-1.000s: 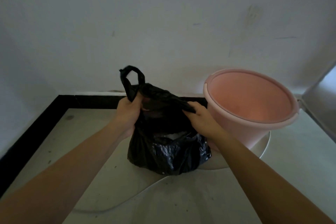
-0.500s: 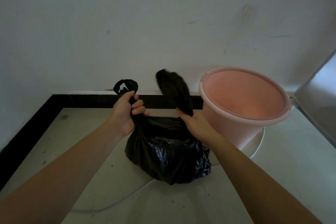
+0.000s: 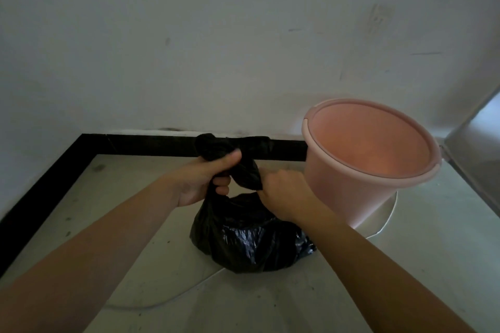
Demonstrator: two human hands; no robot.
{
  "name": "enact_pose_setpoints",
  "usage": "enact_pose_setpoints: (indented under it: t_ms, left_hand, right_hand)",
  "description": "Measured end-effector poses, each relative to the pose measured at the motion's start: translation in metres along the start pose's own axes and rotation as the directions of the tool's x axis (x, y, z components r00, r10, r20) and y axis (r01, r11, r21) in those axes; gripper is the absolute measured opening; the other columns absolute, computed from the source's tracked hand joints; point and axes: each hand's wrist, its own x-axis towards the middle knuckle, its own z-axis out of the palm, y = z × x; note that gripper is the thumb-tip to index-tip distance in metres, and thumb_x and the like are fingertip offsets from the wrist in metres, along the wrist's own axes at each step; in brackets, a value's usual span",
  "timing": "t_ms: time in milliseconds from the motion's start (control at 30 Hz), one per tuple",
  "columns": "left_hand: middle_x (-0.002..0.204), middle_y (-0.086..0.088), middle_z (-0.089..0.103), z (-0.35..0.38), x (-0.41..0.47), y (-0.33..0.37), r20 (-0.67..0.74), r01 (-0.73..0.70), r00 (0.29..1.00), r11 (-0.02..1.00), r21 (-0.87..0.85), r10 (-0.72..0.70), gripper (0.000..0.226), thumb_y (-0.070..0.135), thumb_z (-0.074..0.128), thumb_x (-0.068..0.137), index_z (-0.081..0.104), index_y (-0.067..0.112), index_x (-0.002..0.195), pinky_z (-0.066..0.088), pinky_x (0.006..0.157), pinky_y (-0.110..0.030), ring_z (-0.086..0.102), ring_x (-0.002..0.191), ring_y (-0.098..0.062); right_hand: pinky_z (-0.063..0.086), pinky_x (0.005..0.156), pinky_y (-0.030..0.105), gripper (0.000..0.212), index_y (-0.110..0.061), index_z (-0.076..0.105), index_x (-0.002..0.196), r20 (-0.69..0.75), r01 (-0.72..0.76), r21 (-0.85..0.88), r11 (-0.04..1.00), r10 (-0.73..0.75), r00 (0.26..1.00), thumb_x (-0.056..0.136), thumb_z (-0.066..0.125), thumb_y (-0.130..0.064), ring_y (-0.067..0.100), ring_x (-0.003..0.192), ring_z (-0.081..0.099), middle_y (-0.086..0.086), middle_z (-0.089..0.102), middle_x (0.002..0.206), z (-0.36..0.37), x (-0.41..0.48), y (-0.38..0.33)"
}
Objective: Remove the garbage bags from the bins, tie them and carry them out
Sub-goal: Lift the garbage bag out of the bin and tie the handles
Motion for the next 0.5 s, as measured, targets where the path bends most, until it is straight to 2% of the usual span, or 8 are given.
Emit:
enact_pose_setpoints:
  t_ms: [67,133,200,267,333,367,433,500]
  left_hand:
    - [0.064,0.005,0.036,0.005,0.004,0.001,-0.077,-0.009,0.997,1.000,-0.027,0.007,0.040,0.051,0.078,0.081,0.056,0.018,0.087,0.025,0.052,-0.023,0.025,0.052,-0.008]
    - [0.061,0.004,0.031,0.008,0.006,0.004,-0.139,-0.004,0.990,0.999,-0.037,-0.001,0.035,0.050,0.062,0.093,0.051,0.017,0.087,0.023,0.050,-0.023,0.022,0.047,-0.009]
    - [0.061,0.002,0.029,0.011,0.006,0.005,-0.173,0.015,0.985,0.998,-0.056,-0.024,0.040,0.054,0.056,0.095,0.049,0.016,0.085,0.025,0.046,-0.023,0.023,0.045,-0.009]
    - [0.060,-0.001,0.036,0.015,0.006,0.004,-0.180,0.039,0.983,0.998,-0.042,-0.046,0.049,0.060,0.052,0.094,0.050,0.013,0.081,0.031,0.045,-0.024,0.028,0.045,-0.011]
    - [0.062,-0.002,0.047,0.020,0.005,0.004,-0.160,0.063,0.985,0.998,0.002,-0.062,0.057,0.065,0.043,0.095,0.056,0.011,0.082,0.038,0.045,-0.025,0.037,0.045,-0.012]
    - [0.064,-0.003,0.052,0.021,0.004,0.005,-0.151,0.066,0.987,0.998,0.013,-0.063,0.059,0.066,0.040,0.095,0.060,0.011,0.088,0.040,0.045,-0.026,0.041,0.045,-0.013]
    - [0.069,-0.004,0.061,0.022,0.004,0.006,-0.155,0.058,0.986,0.998,0.004,-0.057,0.058,0.065,0.041,0.096,0.064,0.012,0.101,0.043,0.044,-0.026,0.046,0.045,-0.014]
    - [0.071,-0.004,0.063,0.021,0.003,0.007,-0.153,0.052,0.987,0.998,-0.026,-0.055,0.054,0.063,0.044,0.096,0.066,0.014,0.106,0.043,0.044,-0.026,0.047,0.045,-0.013]
  right_hand:
    - [0.034,0.058,0.031,0.021,-0.014,0.056,0.100,0.011,0.029,-0.139,0.990,-0.027,1.000,0.101,0.042,-0.030,0.028,0.077,0.064,0.005,0.066,0.090,0.000,-0.001,-0.001]
    - [0.032,0.059,0.031,0.026,-0.016,0.051,0.090,0.062,0.048,-0.173,0.984,-0.038,0.997,0.103,0.040,-0.035,0.027,0.082,0.064,0.003,0.060,0.087,0.002,-0.003,0.001]
    - [0.032,0.058,0.032,0.033,-0.020,0.042,0.076,0.094,-0.019,0.005,1.000,0.018,0.995,0.104,0.040,-0.037,0.026,0.075,0.059,0.002,0.055,0.079,0.002,-0.003,0.009]
    - [0.035,0.056,0.033,0.036,-0.022,0.043,0.069,0.153,-0.124,0.296,0.947,0.081,0.985,0.103,0.047,-0.036,0.024,0.069,0.055,-0.001,0.053,0.070,0.001,-0.001,0.018]
    - [0.049,0.065,0.027,0.026,-0.019,0.065,0.088,0.218,-0.187,0.551,0.813,0.076,0.973,0.095,0.062,-0.044,0.016,0.081,0.065,-0.004,0.067,0.082,0.002,-0.001,0.027]
    - [0.054,0.078,0.025,0.036,-0.023,0.068,0.104,0.243,-0.219,0.644,0.733,0.076,0.967,0.086,0.070,-0.054,0.010,0.092,0.068,-0.007,0.071,0.096,0.001,-0.001,0.029]
    - [0.055,0.094,0.031,0.065,-0.030,0.060,0.124,0.244,-0.252,0.769,0.587,0.096,0.965,0.071,0.081,-0.061,0.005,0.107,0.065,-0.008,0.067,0.116,-0.005,-0.003,0.031]
    - [0.053,0.100,0.035,0.078,-0.034,0.049,0.136,0.170,-0.206,0.866,0.456,0.118,0.978,0.070,0.084,-0.054,0.010,0.116,0.061,-0.001,0.062,0.125,-0.014,-0.005,0.030]
